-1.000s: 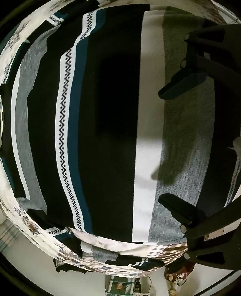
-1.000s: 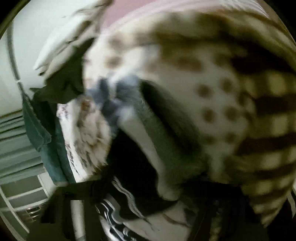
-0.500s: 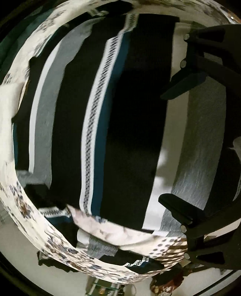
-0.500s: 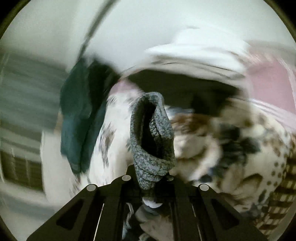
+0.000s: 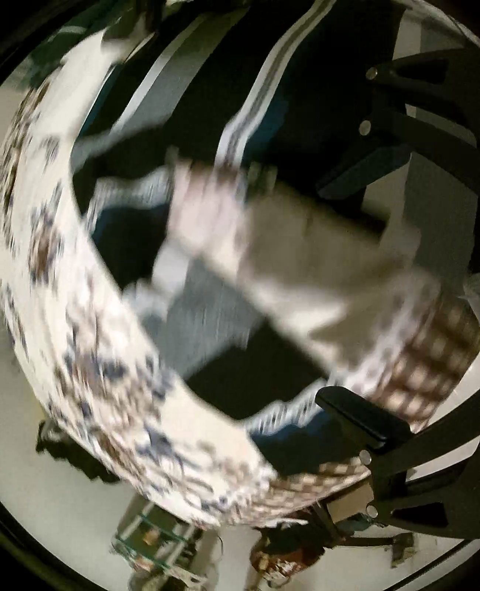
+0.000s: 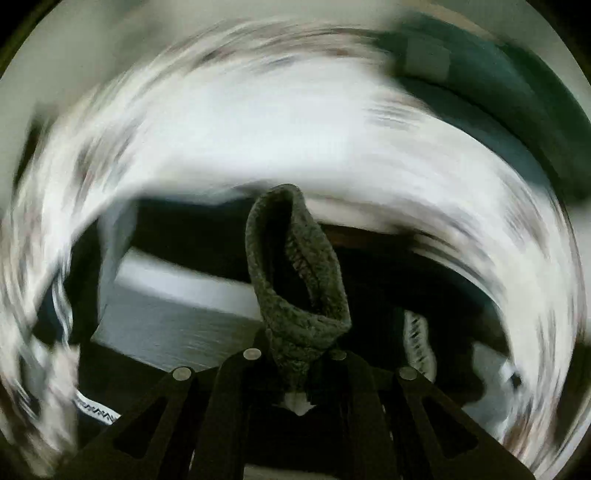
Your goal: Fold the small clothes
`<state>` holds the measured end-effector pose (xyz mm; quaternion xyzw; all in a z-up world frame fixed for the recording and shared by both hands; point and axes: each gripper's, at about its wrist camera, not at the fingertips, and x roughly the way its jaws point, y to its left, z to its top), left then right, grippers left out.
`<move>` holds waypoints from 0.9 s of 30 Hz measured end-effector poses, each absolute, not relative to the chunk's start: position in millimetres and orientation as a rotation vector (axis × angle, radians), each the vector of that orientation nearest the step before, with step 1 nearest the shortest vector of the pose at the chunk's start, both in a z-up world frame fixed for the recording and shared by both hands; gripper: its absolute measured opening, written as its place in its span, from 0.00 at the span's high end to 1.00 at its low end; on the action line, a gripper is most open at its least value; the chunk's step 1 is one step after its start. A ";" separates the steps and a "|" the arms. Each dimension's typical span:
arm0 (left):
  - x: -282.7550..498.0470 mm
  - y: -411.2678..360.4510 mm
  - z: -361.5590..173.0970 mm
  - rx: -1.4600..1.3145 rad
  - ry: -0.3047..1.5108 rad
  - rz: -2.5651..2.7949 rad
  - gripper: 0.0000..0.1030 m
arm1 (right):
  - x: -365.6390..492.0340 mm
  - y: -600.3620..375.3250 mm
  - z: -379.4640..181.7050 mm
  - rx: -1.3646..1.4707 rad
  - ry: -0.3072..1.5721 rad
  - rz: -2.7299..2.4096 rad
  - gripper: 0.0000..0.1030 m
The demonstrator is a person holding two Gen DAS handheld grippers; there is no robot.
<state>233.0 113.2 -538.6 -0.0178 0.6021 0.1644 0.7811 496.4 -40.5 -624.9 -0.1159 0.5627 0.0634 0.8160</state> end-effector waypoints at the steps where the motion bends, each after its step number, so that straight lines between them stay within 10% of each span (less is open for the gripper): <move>1: 230.2 126.4 -539.9 -0.040 1.297 0.374 0.00 | 497.8 -1.1 -635.9 -0.321 1.199 0.184 0.94; 12: 208.4 202.6 -556.1 -0.131 1.342 0.449 0.00 | 487.8 86.8 -662.8 -0.404 1.260 0.251 0.89; 17: 188.4 246.6 -539.7 -0.265 1.348 0.477 0.00 | 473.5 -3.9 -624.5 0.205 1.357 0.332 0.37; 27: 127.1 356.5 -575.7 -0.715 1.322 0.562 0.04 | 385.6 -119.8 -642.5 0.580 1.485 0.115 0.35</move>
